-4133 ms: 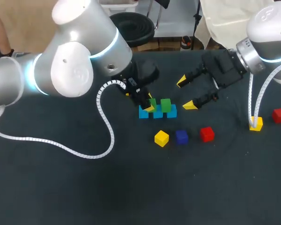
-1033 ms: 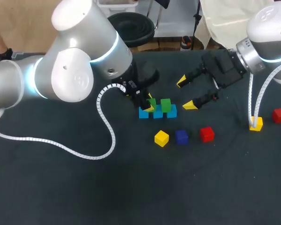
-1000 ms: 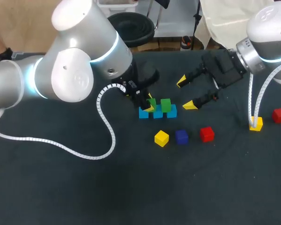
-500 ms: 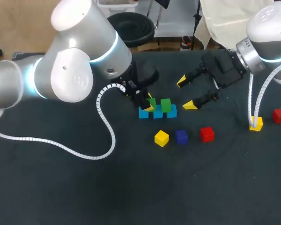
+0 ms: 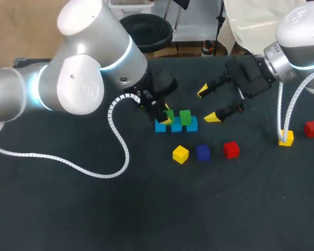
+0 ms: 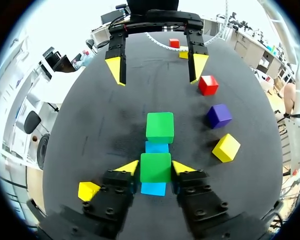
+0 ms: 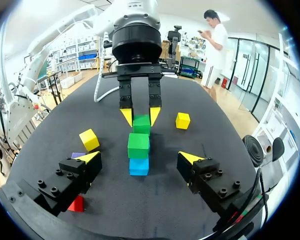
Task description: Place the blue cubes, place green cubes on the blue cubes, place the yellow cubes on the green cubes, then place the red cubes on the yellow cubes, and place purple cube on the red cubes.
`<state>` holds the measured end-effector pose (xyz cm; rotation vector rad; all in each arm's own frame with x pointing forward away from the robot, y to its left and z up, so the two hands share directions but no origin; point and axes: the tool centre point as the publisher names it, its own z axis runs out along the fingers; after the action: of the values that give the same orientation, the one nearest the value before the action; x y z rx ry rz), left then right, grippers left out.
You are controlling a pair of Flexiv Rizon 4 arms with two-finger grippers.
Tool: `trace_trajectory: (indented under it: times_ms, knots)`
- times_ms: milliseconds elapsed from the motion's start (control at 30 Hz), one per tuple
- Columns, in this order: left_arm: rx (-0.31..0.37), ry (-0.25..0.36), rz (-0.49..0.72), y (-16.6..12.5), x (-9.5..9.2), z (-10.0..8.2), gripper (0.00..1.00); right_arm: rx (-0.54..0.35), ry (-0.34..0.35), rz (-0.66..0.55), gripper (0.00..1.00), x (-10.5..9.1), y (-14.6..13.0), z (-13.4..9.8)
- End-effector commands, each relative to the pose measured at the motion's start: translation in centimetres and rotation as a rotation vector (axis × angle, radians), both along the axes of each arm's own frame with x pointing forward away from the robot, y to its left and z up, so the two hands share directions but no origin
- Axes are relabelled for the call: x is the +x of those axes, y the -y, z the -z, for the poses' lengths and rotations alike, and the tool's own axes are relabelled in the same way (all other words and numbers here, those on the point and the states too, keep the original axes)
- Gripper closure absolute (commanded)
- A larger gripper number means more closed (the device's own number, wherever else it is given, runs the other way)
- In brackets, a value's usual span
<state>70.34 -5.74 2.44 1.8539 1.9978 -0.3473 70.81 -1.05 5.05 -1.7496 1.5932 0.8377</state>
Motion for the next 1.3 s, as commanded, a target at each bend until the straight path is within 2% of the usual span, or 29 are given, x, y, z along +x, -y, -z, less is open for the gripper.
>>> trace_trajectory:
  times_ms: [33, 267, 600, 900, 933, 967, 1000, 1033, 1133, 1300]
  knots:
    - [0.005, -0.009, -0.004, 0.1, 0.1, -0.1, 0.00, 0.001, 0.002, 0.001, 0.00, -0.1, 0.0, 0.0]
    - [-0.022, -0.022, -0.034, -0.3, 0.3, -0.4, 0.00, 0.001, 0.002, 0.001, 0.00, -0.1, 0.0, 0.0]
    - [-0.088, 0.032, -0.101, -2.6, 0.4, -2.3, 0.00, 0.001, 0.002, 0.001, 0.00, -0.1, 0.0, 0.0]
    - [-0.102, 0.072, -0.087, -3.4, -1.1, -3.4, 0.00, 0.001, 0.002, 0.001, 0.00, -0.1, 0.0, 0.0]
    - [-0.098, 0.074, -0.081, -3.4, -1.4, -3.4, 0.07, 0.001, 0.002, 0.001, 0.00, -0.1, 0.0, 0.0]
    - [-0.095, 0.077, -0.076, -3.4, -1.7, -3.4, 0.42, 0.001, 0.002, 0.001, 0.00, -0.1, 0.0, 0.0]
    - [-0.094, 0.079, -0.071, -3.4, -2.0, -3.4, 0.82, 0.001, 0.002, 0.001, 0.00, -0.1, 0.0, 0.0]
    - [-0.092, 0.088, -0.052, -3.3, -2.3, -3.4, 1.00, 0.001, 0.002, 0.001, 0.00, -0.1, 0.0, 0.0]
    - [-0.060, 0.108, -0.019, -3.0, -3.3, -3.3, 1.00, 0.001, 0.002, 0.001, 0.00, -0.1, 0.0, 0.0]
    - [-0.091, 0.102, -0.012, -3.3, -3.9, -2.9, 1.00, 0.001, 0.002, 0.001, 0.00, -0.1, 0.0, 0.0]
